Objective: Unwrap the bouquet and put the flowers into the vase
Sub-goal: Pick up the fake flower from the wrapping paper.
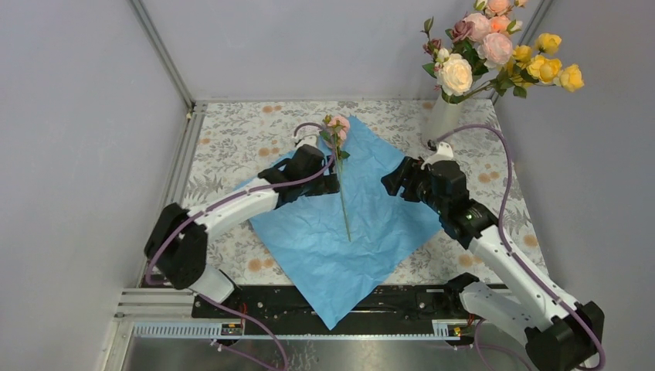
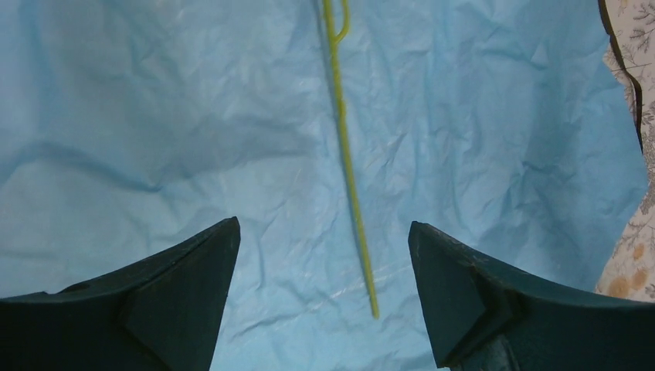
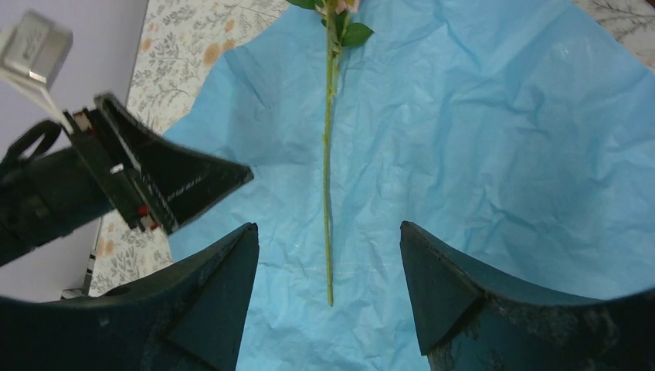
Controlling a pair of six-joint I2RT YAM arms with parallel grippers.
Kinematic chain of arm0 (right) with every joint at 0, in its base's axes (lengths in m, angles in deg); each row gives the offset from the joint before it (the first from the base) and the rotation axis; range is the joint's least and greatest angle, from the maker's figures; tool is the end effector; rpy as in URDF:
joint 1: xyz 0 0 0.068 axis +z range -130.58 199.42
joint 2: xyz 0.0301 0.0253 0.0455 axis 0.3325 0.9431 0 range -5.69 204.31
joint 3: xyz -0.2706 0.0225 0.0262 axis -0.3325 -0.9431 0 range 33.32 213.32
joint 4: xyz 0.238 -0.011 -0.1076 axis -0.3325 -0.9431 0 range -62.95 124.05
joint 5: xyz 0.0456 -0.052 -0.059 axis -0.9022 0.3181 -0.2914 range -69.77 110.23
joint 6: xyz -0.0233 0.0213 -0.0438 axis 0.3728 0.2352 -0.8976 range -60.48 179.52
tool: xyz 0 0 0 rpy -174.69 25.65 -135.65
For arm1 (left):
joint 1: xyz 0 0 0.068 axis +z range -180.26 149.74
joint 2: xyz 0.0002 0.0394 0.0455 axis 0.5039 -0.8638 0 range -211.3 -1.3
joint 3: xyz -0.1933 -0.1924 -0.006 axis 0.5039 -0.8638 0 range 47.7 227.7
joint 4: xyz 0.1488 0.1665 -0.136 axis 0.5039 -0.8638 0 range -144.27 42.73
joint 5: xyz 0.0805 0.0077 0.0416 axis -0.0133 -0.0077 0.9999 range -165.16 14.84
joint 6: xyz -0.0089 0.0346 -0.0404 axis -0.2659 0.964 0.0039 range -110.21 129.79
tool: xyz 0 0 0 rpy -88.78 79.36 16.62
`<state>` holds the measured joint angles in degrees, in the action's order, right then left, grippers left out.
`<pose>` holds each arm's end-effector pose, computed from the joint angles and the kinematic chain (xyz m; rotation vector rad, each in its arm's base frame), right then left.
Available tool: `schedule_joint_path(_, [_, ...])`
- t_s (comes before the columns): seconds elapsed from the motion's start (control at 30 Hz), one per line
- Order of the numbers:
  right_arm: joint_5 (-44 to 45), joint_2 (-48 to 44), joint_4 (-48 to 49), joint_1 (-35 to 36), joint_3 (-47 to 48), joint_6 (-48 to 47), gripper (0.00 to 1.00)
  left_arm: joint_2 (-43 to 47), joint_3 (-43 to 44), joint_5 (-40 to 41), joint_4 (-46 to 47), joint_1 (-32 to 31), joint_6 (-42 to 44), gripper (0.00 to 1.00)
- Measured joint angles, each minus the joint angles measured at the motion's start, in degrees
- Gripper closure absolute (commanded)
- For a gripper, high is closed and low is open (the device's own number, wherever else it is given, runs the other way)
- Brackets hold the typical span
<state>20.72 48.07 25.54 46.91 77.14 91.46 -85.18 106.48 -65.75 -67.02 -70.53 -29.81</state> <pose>0.1949 0.1011 0.3085 0.0820 1.9524 0.6905 0.2453 -0.2001 0.2494 -0.0678 2.3932 -0.4877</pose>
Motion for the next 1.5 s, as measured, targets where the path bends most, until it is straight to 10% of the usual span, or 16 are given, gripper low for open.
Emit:
schedule_joint_path(0.57, [3.4,-11.9,-6.3,0.0,-3.7,0.1,0.27,-25.4,18.8,2.6,-1.4,-2.5,3.0,0.46])
schedule_joint_path(1.5, [3.1,-13.1,-6.5,0.0,-5.9,2.1,0.28,-33.6,24.1,2.4,-3.2,-2.3,3.8,1.00])
